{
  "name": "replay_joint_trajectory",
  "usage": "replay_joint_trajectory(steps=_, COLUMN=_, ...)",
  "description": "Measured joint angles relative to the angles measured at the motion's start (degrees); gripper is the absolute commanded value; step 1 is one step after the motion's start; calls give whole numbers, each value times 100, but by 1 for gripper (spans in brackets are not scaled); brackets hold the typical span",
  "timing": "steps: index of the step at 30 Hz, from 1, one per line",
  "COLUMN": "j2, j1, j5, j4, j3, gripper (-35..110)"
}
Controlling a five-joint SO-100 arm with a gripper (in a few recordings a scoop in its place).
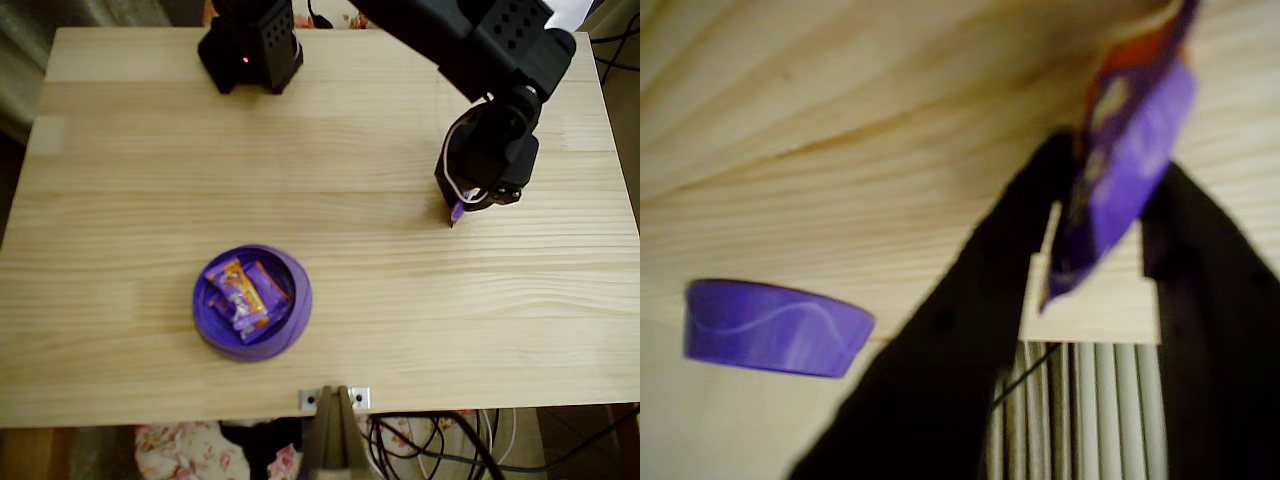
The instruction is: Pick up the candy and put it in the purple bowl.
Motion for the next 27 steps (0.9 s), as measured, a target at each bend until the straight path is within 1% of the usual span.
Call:
replay_joint_trajectory(steps=5, j2=105, j1=132, j5=123, j4=53, j3=0, gripper=0)
replay_joint_trajectory(steps=9, j2=492, j1=466, j5=343, j4=105, j3=0, gripper=0)
replay_joint_trajectory(steps=12, j2=747, j1=826, j5=686, j4=246, j3=0, gripper=0)
replay_joint_trajectory(steps=19, j2=1274, j1=2145, j5=1564, j4=554, j3=0, gripper=0)
replay_joint_trajectory(steps=27, j2=1468, j1=3911, j5=1784, j4=729, j3=-44, gripper=0)
